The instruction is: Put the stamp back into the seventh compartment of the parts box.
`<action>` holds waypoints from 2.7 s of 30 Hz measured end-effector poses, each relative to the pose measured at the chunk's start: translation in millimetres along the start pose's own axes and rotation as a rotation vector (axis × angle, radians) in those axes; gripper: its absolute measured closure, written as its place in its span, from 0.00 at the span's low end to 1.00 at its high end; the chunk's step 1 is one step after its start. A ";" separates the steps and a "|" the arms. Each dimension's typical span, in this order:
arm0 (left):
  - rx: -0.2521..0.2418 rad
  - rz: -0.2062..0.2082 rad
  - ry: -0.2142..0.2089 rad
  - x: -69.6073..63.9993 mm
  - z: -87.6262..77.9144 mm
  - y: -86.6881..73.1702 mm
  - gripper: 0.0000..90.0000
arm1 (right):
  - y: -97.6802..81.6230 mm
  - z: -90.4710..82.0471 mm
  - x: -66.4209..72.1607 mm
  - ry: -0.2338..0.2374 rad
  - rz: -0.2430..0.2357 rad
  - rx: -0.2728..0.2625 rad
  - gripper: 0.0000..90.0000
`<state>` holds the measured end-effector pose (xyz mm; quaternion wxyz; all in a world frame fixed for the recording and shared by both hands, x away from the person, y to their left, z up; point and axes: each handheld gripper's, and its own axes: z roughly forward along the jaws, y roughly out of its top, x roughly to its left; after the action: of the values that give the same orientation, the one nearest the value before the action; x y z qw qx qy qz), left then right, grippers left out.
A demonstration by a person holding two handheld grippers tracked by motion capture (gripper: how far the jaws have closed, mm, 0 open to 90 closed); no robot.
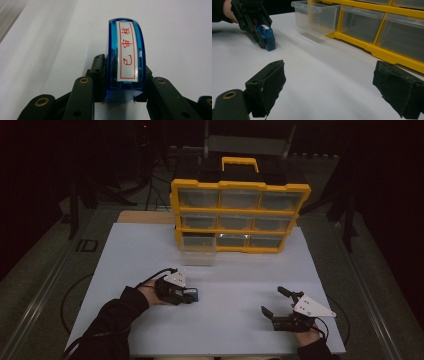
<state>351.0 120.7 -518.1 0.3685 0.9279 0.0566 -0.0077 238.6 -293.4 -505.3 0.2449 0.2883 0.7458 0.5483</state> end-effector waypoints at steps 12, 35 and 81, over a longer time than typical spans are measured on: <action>0.012 -0.021 -0.005 -2.0 -8.0 12.3 0.77 | 0.0 0.0 -0.1 -0.001 0.000 0.000 0.11; 0.002 0.010 -0.016 -4.9 -43.9 50.5 0.77 | 0.2 -0.6 -0.3 -0.002 0.002 -0.001 0.11; -0.117 -0.030 0.086 24.2 -120.1 126.1 0.77 | -0.4 -0.9 -1.0 -0.001 0.004 -0.007 0.11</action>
<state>385.7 114.3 -345.9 0.4192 0.9032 0.0866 0.0302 238.7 -294.8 -505.4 0.2453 0.2893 0.7431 0.5513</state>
